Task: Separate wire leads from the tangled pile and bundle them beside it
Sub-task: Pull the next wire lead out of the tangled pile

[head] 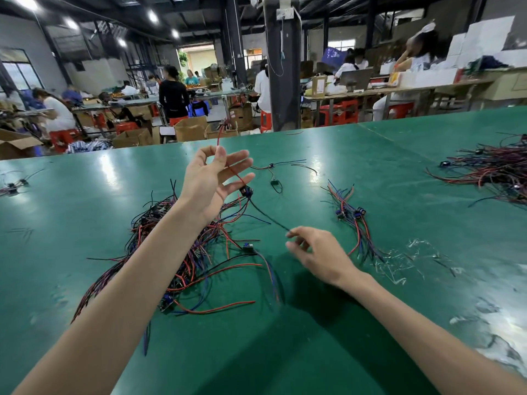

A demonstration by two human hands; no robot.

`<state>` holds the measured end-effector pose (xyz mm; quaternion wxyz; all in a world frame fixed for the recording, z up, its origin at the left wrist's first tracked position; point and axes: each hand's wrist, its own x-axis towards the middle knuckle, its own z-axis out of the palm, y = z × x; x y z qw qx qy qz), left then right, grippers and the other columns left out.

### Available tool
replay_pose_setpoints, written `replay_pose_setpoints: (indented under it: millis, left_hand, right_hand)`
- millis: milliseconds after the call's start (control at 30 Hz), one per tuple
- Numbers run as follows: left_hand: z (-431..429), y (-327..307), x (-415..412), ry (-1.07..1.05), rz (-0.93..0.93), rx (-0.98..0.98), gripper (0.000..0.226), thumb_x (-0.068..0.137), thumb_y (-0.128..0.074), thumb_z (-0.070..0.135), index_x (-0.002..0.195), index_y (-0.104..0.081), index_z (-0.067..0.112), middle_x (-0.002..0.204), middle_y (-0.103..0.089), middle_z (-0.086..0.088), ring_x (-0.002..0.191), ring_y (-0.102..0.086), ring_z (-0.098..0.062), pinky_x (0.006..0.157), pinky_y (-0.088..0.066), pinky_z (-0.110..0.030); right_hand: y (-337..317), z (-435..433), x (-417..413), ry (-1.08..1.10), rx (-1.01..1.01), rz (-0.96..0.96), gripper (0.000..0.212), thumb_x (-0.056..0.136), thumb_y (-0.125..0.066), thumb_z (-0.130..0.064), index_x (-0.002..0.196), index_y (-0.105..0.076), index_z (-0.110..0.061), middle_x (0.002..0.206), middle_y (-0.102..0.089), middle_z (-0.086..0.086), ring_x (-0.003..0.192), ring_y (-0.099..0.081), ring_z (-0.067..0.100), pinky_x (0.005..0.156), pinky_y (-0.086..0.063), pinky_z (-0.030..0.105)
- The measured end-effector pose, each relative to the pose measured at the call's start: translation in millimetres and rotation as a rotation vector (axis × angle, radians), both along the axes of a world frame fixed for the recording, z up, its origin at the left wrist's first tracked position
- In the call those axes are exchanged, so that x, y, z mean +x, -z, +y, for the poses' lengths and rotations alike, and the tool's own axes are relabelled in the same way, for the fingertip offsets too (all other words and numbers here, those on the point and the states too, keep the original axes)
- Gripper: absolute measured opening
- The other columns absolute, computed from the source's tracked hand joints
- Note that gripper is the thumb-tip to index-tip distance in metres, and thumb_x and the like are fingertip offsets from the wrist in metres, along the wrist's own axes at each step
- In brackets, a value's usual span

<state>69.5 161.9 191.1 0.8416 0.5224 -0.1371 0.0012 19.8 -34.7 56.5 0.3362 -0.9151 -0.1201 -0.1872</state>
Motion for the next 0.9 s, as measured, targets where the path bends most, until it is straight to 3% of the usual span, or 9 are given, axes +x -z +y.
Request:
replay_pose_setpoints:
  millis: [100,200,333,467,533,600,767,833,900]
  left_hand:
    - [-4.7,-9.3,-1.1,0.027,-0.008,-0.111,0.008,0.101,-0.042,0.016,0.093,-0.041,0.014,0.085,-0.073,-0.01,0.085,-0.071,-0.024,0.076,-0.057,-0.05]
    - [-9.8,-21.7,-1.4,0.071,0.012,-0.211,0.006,0.1,-0.042,0.016,0.095,-0.044,0.013,0.087,-0.073,-0.011,0.084,-0.071,-0.024,0.075,-0.057,-0.052]
    - [-21.3,-27.4,-5.7,0.155,0.093,-0.309,0.011,0.101,-0.038,0.017,0.095,-0.045,0.013,0.085,-0.073,-0.011,0.078,-0.072,-0.021,0.074,-0.057,-0.054]
    - [-26.5,-16.1,-15.0,0.2,0.267,-0.439,0.022,0.102,-0.034,0.017,0.09,-0.05,0.009,0.082,-0.072,-0.011,0.07,-0.071,-0.02,0.074,-0.056,-0.054]
    - [-23.7,-5.8,-19.2,0.209,0.388,-0.517,0.028,0.102,-0.033,0.016,0.085,-0.052,0.004,0.082,-0.07,-0.013,0.065,-0.071,-0.021,0.078,-0.054,-0.054]
    - [-20.5,5.0,-21.7,0.223,0.504,-0.594,0.032,0.103,-0.033,0.013,0.078,-0.051,0.003,0.079,-0.07,-0.016,0.062,-0.07,-0.024,0.069,-0.054,-0.057]
    - [-19.3,33.7,-24.0,0.251,0.639,-0.569,0.029,0.102,-0.033,0.01,0.083,-0.053,-0.002,0.078,-0.069,-0.019,0.059,-0.07,-0.027,0.08,-0.049,-0.056]
    - [-23.1,47.7,-23.8,0.245,0.658,-0.526,0.027,0.102,-0.033,0.008,0.089,-0.053,-0.005,0.078,-0.069,-0.02,0.059,-0.07,-0.029,0.082,-0.05,-0.055]
    - [-27.6,61.2,-21.9,0.234,0.672,-0.494,0.032,0.102,-0.031,0.008,0.087,-0.054,-0.009,0.075,-0.069,-0.021,0.059,-0.07,-0.029,0.094,-0.041,-0.056]
  right_hand:
    - [2.2,20.7,-10.3,-0.127,-0.03,0.031,0.023,0.087,-0.065,-0.022,0.108,-0.066,-0.014,0.09,-0.067,0.001,0.072,-0.058,0.016,0.078,-0.049,0.029]
    - [1.8,40.1,-20.3,-0.288,-0.03,0.025,0.025,0.084,-0.068,-0.019,0.108,-0.068,-0.01,0.098,-0.069,0.004,0.085,-0.061,0.013,0.083,-0.045,0.021]
    - [0.9,57.9,-32.4,-0.487,0.153,0.276,0.032,0.088,-0.067,-0.015,0.119,-0.065,-0.011,0.111,-0.07,0.004,0.099,-0.064,0.008,0.092,-0.047,0.017]
    - [-9.8,42.2,-21.8,-0.163,0.522,0.209,0.014,0.092,-0.056,-0.003,0.094,-0.07,-0.003,0.07,-0.067,0.007,0.053,-0.055,0.0,0.055,-0.045,0.015]
    - [-14.6,25.7,-12.0,0.016,0.746,0.24,0.014,0.093,-0.054,-0.003,0.093,-0.068,0.0,0.061,-0.061,0.009,0.041,-0.048,0.002,0.043,-0.038,0.015]
    - [-16.2,10.2,-2.2,0.137,0.946,0.299,0.013,0.095,-0.053,-0.006,0.096,-0.065,-0.001,0.055,-0.058,0.007,0.035,-0.042,0.006,0.036,-0.031,0.017]
    - [-24.8,-14.4,9.0,0.062,1.329,0.424,0.028,0.098,-0.048,-0.031,0.09,-0.063,-0.01,0.056,-0.062,0.0,0.043,-0.05,0.009,0.044,-0.04,0.019]
    - [-31.3,-19.6,8.6,-0.138,1.341,0.542,0.037,0.092,-0.047,-0.043,0.089,-0.066,-0.011,0.066,-0.069,0.001,0.052,-0.06,0.011,0.053,-0.047,0.022]
    - [-37.1,-20.9,3.8,-0.346,1.27,0.686,0.035,0.082,-0.054,-0.042,0.089,-0.072,-0.013,0.077,-0.072,0.004,0.062,-0.066,0.014,0.06,-0.053,0.024]
